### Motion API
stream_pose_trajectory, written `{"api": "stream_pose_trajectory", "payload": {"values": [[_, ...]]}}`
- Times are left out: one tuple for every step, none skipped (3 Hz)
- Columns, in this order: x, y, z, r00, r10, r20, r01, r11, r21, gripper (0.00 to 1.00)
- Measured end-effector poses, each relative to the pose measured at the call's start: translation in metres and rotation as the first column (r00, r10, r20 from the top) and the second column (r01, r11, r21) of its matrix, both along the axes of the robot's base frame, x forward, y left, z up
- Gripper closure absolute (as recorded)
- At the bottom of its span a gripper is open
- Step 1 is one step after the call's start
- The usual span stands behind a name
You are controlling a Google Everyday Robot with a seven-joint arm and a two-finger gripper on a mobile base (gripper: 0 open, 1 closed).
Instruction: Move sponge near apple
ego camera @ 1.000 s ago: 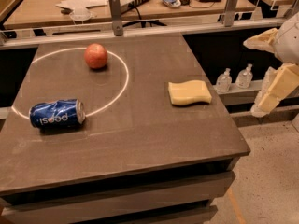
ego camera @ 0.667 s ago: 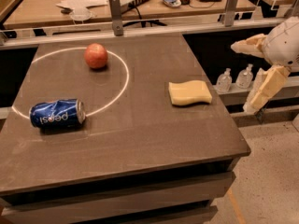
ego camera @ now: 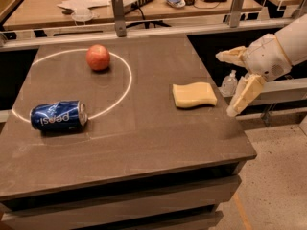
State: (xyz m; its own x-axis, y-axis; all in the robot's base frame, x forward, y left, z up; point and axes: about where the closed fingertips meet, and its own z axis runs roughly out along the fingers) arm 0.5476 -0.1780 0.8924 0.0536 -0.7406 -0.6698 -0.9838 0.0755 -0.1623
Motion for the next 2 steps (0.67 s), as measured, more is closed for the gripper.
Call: {"api": "stream_pose_trajectory", "payload": {"values": [[0.016,0.010,-0.014,0.9998,-0.018,0.004,0.018,1.000,0.005,0.00],[0.024,0.016,-0.035,0.9988,-0.024,-0.043,0.024,1.000,-0.004,0.00]]}}
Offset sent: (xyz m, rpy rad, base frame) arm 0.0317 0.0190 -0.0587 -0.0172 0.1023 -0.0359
